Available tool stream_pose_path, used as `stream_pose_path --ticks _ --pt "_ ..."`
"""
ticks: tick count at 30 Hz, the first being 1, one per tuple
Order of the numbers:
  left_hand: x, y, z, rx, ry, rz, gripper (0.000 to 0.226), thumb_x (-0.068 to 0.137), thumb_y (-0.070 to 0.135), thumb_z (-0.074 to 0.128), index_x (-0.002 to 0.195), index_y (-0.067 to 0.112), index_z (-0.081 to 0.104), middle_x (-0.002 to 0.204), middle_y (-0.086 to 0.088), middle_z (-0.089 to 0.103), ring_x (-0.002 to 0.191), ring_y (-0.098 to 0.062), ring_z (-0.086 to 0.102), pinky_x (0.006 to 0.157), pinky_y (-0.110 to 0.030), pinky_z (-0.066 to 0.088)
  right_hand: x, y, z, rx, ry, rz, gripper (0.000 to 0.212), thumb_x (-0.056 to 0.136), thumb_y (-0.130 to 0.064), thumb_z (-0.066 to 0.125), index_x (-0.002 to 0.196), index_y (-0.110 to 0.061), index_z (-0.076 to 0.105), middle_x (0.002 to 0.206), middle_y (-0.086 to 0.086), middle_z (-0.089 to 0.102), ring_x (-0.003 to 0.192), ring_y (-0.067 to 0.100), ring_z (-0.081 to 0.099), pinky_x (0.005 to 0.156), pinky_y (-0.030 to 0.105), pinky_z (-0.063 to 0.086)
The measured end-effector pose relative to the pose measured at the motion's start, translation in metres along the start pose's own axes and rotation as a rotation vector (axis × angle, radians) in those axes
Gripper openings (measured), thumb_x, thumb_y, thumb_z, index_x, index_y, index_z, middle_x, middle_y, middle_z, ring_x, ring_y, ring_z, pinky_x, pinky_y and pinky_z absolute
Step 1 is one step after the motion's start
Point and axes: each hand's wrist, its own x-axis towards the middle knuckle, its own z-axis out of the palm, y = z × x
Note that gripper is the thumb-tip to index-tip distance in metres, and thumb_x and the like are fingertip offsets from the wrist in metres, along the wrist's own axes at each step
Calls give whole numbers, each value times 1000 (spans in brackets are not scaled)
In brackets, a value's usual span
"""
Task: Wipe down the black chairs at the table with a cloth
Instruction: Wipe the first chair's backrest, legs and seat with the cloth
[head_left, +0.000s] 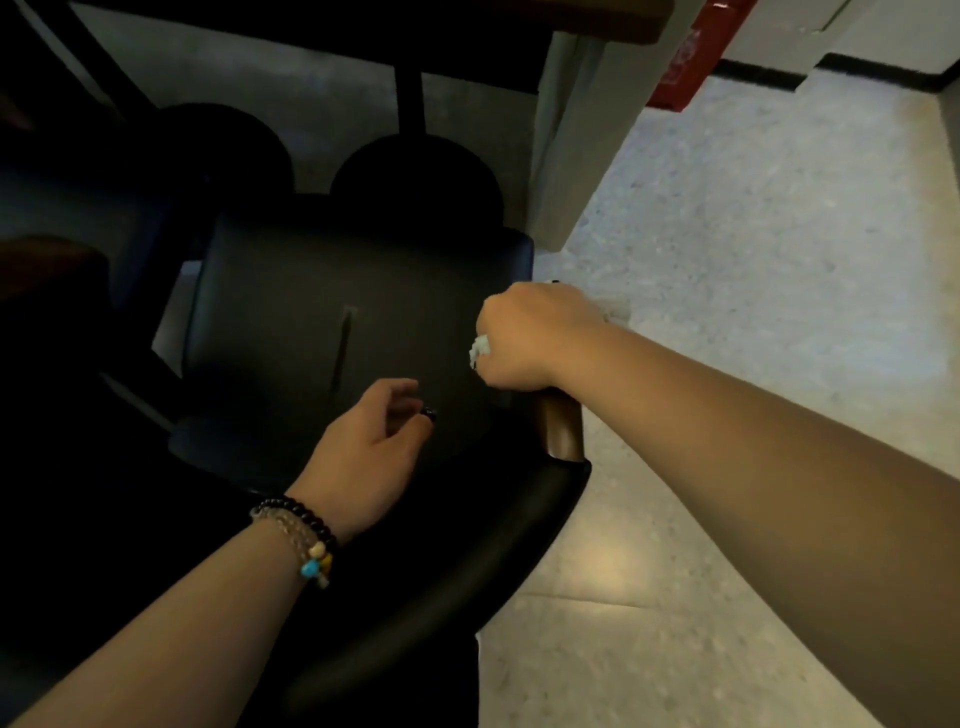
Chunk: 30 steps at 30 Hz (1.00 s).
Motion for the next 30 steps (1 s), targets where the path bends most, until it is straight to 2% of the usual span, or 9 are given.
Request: stream_pose_path --ticks 3,8,11,14,17,20,24,27,30 --pt "1 1 1 -45 25 -42 38 95 30 55 130 39 43 113 24 56 100 9 53 73 -9 38 19 14 5 103 -13 9 22 85 -39 62 71 -23 56 71 -2 53 63 15 51 52 26 32" --pt "20 27 14 -188 156 -162 42 96 28 55 136 30 44 123 13 56 98 5 52 72 -11 38 51 37 2 412 -183 88 17 78 -36 67 71 -21 62 74 3 59 72 21 59 58 29 40" --pt "47 53 32 -233 49 -271 42 96 33 53 137 26 44 114 13 58 87 4 52 67 -15 38 68 53 -1 657 -188 169 22 82 -35 66 68 -18 62 69 1 57 69 17 57 57 28 39" --pt "72 81 51 -305 -62 -404 51 97 45 48 142 24 37 100 13 56 81 -2 59 62 -21 44 77 72 7 907 -67 274 26 82 -35 66 62 -20 63 62 -3 59 64 14 57 55 29 41" --pt "95 101 65 -308 -88 -473 61 93 58 46 142 23 37 110 5 59 88 -10 62 73 -27 49 80 105 21 1251 74 505 23 84 -37 67 80 -15 72 68 -1 72 65 15 69 55 23 51" --pt "106 116 71 -232 -142 -486 64 87 65 49 135 23 43 113 2 59 95 -16 62 82 -30 51 77 134 35 1409 35 677 24 86 -37 65 85 -15 73 81 4 75 76 22 72 75 34 59" --pt "111 129 77 -177 -68 -498 46 84 63 55 98 20 64 91 1 69 83 -16 66 72 -29 53 60 149 47 1475 -54 614 33 80 -42 64 85 -11 73 87 10 75 86 28 72 88 49 56" --pt "106 130 77 -220 -128 -526 49 85 60 55 104 17 71 99 -9 73 93 -27 70 93 -39 53 39 144 58 1531 -151 502 34 71 -47 59 80 -18 74 86 6 75 86 26 72 88 49 55" --pt "104 131 81 -162 -103 -534 48 84 59 59 103 18 73 96 -6 74 88 -24 71 85 -32 54 27 133 74 1617 -240 464 35 78 -45 58 96 -19 73 99 13 72 97 30 68 94 52 52"
